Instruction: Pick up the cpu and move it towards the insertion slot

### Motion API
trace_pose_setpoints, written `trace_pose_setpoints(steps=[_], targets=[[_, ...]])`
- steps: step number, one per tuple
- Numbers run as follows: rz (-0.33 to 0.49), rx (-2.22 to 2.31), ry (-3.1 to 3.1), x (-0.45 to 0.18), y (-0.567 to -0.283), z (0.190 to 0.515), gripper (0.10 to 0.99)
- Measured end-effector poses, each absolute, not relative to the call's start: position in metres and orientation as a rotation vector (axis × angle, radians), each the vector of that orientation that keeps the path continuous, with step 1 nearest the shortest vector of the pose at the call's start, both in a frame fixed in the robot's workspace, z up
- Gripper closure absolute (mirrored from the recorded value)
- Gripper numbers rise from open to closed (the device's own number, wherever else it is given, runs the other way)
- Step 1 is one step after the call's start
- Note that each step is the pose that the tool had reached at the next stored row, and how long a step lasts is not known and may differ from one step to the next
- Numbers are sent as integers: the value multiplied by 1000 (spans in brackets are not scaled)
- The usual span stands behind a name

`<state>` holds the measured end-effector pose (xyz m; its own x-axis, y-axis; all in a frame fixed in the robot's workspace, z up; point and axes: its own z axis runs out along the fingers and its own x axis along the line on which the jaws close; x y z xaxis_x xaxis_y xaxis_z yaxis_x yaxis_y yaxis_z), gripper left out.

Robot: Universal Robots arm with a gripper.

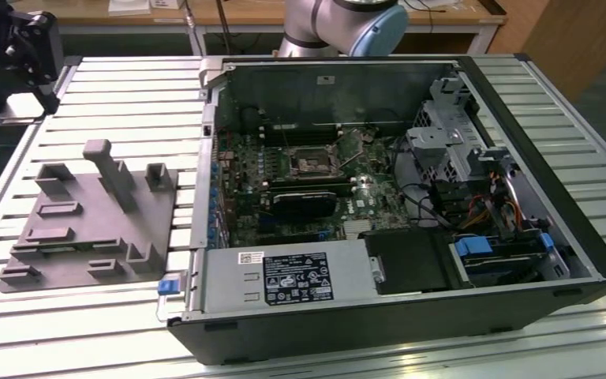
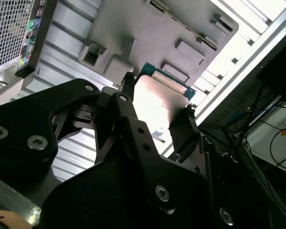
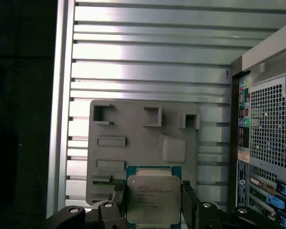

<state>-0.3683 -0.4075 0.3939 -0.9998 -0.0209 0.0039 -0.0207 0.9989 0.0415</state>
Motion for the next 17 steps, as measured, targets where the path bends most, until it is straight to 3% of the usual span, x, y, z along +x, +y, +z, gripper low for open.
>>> trace_pose_setpoints(steps=[17], targets=[[-65, 33, -3136, -343, -404, 394, 541]])
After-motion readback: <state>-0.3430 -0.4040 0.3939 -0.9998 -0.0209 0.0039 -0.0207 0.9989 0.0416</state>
